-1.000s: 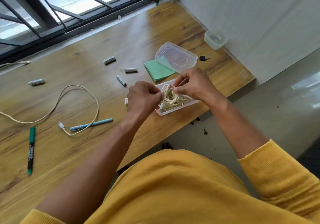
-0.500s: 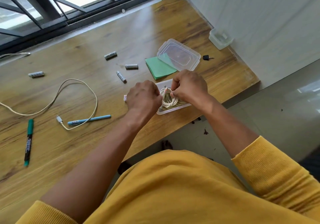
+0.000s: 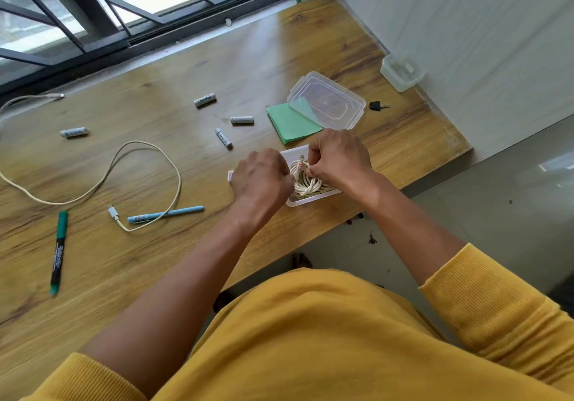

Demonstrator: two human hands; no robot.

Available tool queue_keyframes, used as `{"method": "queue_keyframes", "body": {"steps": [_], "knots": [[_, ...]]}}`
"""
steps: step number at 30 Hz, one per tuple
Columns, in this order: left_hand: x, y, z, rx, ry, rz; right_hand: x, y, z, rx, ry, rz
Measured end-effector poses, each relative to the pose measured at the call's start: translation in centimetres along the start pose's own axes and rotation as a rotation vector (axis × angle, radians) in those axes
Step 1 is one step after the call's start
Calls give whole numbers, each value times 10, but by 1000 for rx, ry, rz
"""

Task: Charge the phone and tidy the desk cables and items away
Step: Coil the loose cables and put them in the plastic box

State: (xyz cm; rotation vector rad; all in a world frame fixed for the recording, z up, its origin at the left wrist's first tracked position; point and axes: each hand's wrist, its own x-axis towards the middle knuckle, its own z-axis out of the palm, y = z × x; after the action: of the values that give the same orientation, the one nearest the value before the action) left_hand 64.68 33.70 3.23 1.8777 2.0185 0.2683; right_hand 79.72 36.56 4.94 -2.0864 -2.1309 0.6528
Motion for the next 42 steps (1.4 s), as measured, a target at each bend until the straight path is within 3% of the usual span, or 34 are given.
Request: {"method": "queue_keyframes", "body": {"steps": [12,21,32,35,42], "knots": [[-7,-35,-35,-377,89,-76,-7,-3,-27,17,104,-24],[-22,-91,-56,-334,195,-240,2,-80,-10,129,115,-193],[-58,-207,-83,-244,395,-604,7,-181,45,128,-89,-403],[-63,-240,-85,-232,376,-705,6,-201,56,124,-130,-431],[-53,-266,-88,-225,303,-715,6,-232,71,93,-191,-444]]}}
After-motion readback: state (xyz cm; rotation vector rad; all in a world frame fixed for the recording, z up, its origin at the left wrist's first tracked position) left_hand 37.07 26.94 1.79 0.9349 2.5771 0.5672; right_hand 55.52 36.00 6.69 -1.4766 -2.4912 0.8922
